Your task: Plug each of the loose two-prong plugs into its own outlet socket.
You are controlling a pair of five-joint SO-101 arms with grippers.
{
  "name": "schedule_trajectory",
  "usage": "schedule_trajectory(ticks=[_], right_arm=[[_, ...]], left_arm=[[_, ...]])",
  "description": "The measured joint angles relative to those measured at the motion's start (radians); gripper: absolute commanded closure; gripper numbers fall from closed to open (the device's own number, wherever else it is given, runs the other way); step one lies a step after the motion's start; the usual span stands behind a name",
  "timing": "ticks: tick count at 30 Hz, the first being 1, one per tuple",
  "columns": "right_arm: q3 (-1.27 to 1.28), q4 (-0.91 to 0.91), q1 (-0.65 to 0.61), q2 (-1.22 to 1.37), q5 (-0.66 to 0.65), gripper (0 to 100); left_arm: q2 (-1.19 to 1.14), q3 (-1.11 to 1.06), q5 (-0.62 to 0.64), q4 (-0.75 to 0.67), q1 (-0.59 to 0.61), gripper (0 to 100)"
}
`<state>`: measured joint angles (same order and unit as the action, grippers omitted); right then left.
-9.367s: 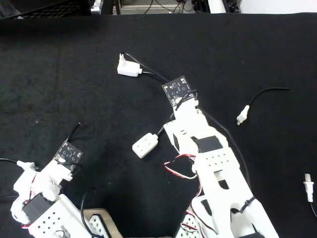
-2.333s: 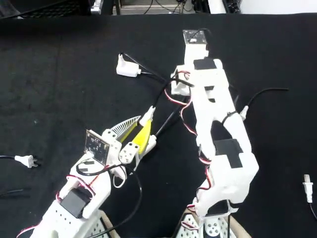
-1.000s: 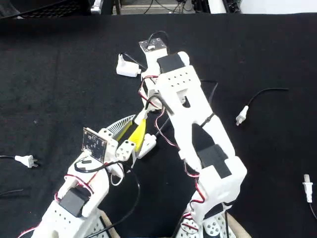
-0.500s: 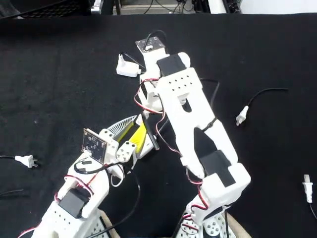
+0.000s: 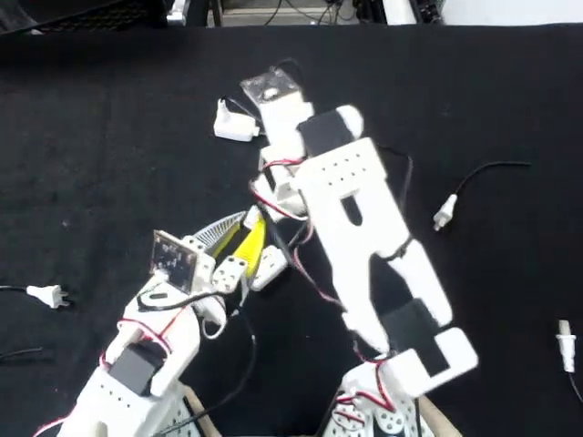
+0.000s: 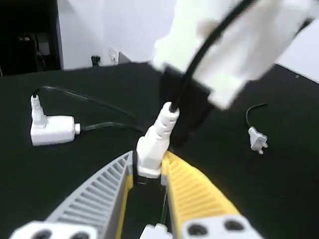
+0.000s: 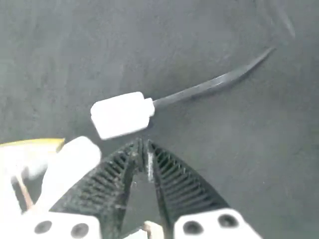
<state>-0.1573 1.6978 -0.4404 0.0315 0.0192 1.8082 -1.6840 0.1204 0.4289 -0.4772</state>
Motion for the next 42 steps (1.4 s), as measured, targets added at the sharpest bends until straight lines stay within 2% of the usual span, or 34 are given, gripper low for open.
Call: schedule_trajectory(ticks=[17, 25, 42], right_arm=[[-0.046, 0.009, 0.017, -0.012, -0.003, 98.6], [-0.071, 0.038, -0.101, -0.014, -0.003, 98.6], [-0.084, 0.043, -0.216, -0.063, -0.003, 98.6]], left_arm=[[0.003, -0.002, -0.002, 0.034, -0.002, 97], [0.003, -0.002, 0.0, 0.035, 0.002, 97], [0.0, -0.003, 0.002, 0.048, 0.003, 97]])
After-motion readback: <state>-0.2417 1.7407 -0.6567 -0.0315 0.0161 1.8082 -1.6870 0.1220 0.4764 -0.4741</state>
